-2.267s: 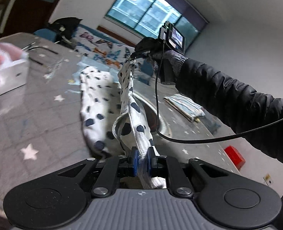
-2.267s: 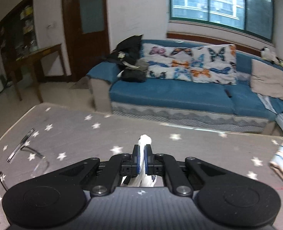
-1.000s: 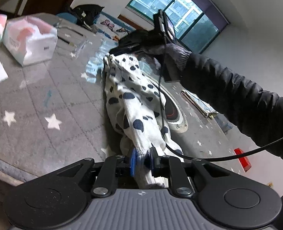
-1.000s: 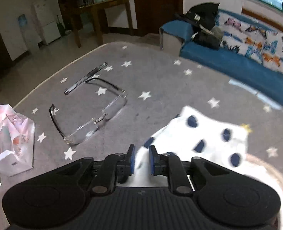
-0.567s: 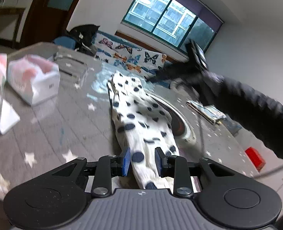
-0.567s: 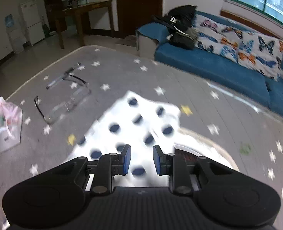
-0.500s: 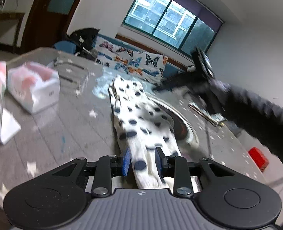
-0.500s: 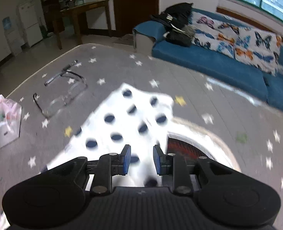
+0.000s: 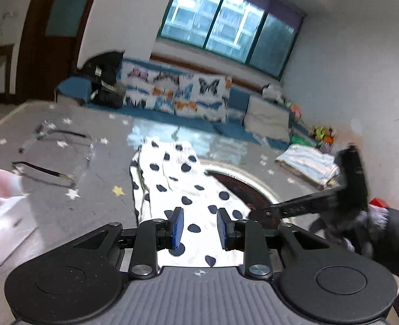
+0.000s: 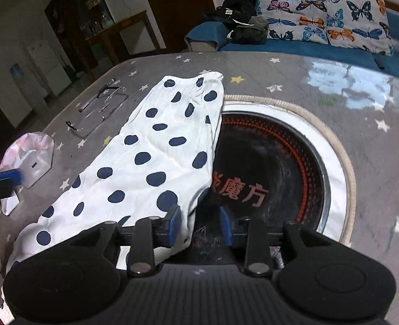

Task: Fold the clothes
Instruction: 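Lay the folded pants on the table and open both grippers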

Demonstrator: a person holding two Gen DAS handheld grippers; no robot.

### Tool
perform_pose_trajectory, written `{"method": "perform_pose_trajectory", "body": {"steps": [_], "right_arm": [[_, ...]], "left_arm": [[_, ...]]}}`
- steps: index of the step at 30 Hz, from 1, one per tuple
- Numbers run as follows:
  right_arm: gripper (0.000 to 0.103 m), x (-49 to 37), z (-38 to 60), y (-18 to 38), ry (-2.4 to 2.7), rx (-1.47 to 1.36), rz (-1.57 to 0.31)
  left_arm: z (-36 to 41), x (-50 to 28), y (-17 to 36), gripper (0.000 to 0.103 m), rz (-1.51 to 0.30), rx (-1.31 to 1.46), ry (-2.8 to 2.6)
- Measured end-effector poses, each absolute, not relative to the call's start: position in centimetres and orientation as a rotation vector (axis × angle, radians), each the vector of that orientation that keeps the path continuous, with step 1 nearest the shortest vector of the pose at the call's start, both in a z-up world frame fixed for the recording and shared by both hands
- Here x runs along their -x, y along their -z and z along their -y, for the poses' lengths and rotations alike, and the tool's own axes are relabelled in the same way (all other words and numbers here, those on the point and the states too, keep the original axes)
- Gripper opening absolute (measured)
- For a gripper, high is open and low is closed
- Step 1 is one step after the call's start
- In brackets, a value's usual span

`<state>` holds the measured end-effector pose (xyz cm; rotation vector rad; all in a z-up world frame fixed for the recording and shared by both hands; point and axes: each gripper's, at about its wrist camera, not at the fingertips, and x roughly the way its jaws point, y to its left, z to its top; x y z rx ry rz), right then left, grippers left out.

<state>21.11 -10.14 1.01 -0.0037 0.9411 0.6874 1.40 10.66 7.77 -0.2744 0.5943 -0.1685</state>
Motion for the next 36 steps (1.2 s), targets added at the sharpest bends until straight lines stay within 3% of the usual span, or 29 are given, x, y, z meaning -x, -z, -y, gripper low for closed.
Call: {"method": "perform_pose_trajectory", "body": {"steps": [10, 18, 33, 34, 35, 36], "right_arm": [[0.034, -21.5, 7.8, -0.9, -0.85, -0.051, -0.905], [0.037, -21.0, 6.7, -2.3, -0.955, -0.041, -0.856], [0.038, -21.2, 9.7, 0.9, -0.975, -0.024, -0.908], [0.034, -21.2, 9.5, 1.1, -0.981, -0.019, -0.908], [0.019, -21.1, 9.3, 1.2, -0.986, -0.017, -0.903], [0.012, -21.0, 9.2, 1.2, -0.986, -0.011, -0.902]], "left_arm": [[-10.5, -7.6, -2.8, 0.027, -0.768, 0.21, 0.121], [-11.9, -7.9, -1.6, 0.027, -0.792, 0.232, 0.088], [-12.3, -8.1, -1.5, 0.027, -0.785, 0.231, 0.081], [-12.2, -8.2, -1.5, 0.028, -0.784, 0.23, 0.08], [-12.2, -8.2, -1.5, 0.028, -0.784, 0.228, 0.08], [-12.2, -8.1, -1.5, 0.029, -0.784, 0.225, 0.079]]}}
